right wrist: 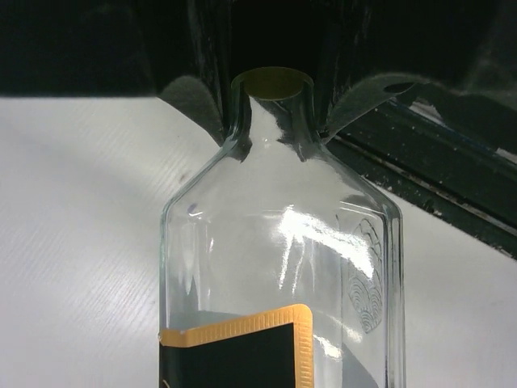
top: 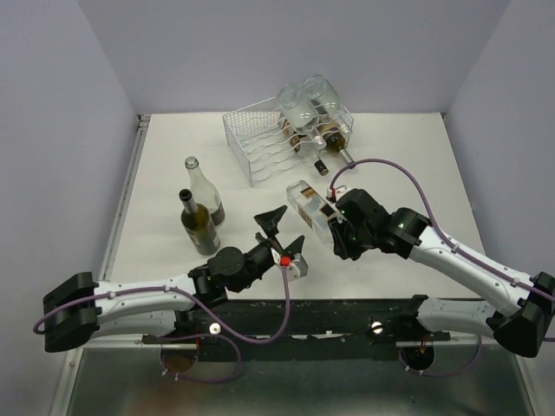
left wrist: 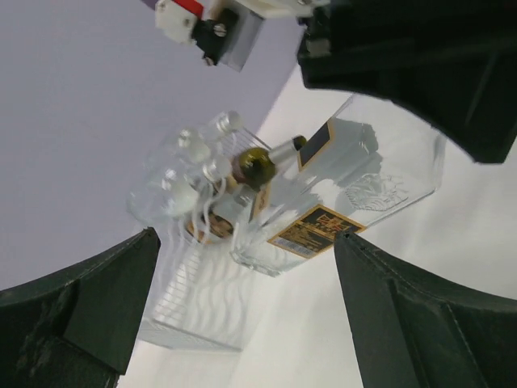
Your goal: Put the wine bottle on the wine rack
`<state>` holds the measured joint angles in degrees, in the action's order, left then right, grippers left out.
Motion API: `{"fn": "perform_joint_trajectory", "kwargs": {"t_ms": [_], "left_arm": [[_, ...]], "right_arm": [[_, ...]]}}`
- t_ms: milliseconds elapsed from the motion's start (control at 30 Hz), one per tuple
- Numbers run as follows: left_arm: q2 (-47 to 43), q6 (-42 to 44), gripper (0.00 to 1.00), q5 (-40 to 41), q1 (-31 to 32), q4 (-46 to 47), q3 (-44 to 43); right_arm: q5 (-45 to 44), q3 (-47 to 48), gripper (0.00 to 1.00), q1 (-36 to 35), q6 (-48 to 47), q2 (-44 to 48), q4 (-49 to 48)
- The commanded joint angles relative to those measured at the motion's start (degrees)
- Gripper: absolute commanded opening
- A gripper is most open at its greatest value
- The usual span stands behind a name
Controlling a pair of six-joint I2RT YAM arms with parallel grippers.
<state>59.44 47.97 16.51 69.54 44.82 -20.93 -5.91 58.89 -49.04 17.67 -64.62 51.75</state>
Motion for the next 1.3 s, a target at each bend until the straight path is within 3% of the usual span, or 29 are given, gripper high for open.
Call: {"fn": "perform_joint_trajectory", "kwargs": {"t_ms": [0,100,533,1000,1267], "left_arm": [[-8.45,-26.91,0.99,10.1,0.77,-29.29,-13.49],[-11.44,-35.91,0.99,12.58,0.78,-41.72,-20.11],[-32.36,-46.73,0.99,24.26,0.77,-55.0,-24.69],[-40.37,-49.2,0.99,28.57,0.77,-57.47,-22.93],[-39.67,-49.02,0.99,28.57,0.77,-57.12,-22.49]], "right_arm": [[-6.39,-0.97,0.0,-0.01,0.35,-1.55,-14.03],[-6.66,-2.73,0.0,-0.01,-0.35,-2.96,-20.0],[-7.62,-0.63,0.0,-0.01,-1.06,-16.49,-35.39],[-14.39,3.77,0.0,0.43,0.17,-23.18,-39.88],[-15.36,2.98,0.0,1.57,-2.03,-27.75,-51.11]]}}
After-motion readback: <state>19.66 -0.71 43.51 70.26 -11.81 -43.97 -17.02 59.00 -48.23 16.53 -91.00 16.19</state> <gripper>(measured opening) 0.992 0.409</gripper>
